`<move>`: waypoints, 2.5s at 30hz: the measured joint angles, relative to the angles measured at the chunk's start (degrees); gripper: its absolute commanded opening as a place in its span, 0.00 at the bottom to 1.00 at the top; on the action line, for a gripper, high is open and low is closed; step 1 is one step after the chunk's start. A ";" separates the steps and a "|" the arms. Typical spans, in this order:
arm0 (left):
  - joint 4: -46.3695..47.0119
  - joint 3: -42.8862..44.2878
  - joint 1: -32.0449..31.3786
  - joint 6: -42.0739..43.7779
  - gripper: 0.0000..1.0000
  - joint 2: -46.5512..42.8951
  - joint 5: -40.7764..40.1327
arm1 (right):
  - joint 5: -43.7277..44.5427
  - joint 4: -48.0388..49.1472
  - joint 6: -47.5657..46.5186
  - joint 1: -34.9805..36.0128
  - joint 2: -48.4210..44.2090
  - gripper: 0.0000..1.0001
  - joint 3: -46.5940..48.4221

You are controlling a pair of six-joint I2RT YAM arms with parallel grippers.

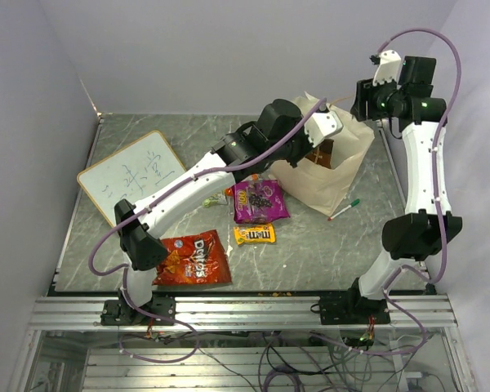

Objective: Place the snacks into the paper bag
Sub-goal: Adjust the paper bag at the center of the board, then adjust the snack in the paper bag.

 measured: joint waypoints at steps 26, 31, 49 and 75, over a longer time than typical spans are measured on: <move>0.00 0.31 0.00 0.00 0.07 0.42 -0.85 | -26.01 1.99 -1.25 3.65 -16.09 0.54 -20.46; 0.00 0.31 0.00 0.02 0.07 0.42 -1.07 | -27.06 2.12 -1.09 4.96 -15.08 0.53 -20.63; 0.20 0.31 0.00 0.04 0.07 0.42 -1.77 | -25.44 1.79 2.23 5.05 -16.00 0.52 -14.88; 0.50 0.28 0.04 0.42 0.07 0.44 -2.62 | -25.57 3.82 1.88 7.23 -10.21 0.00 -13.97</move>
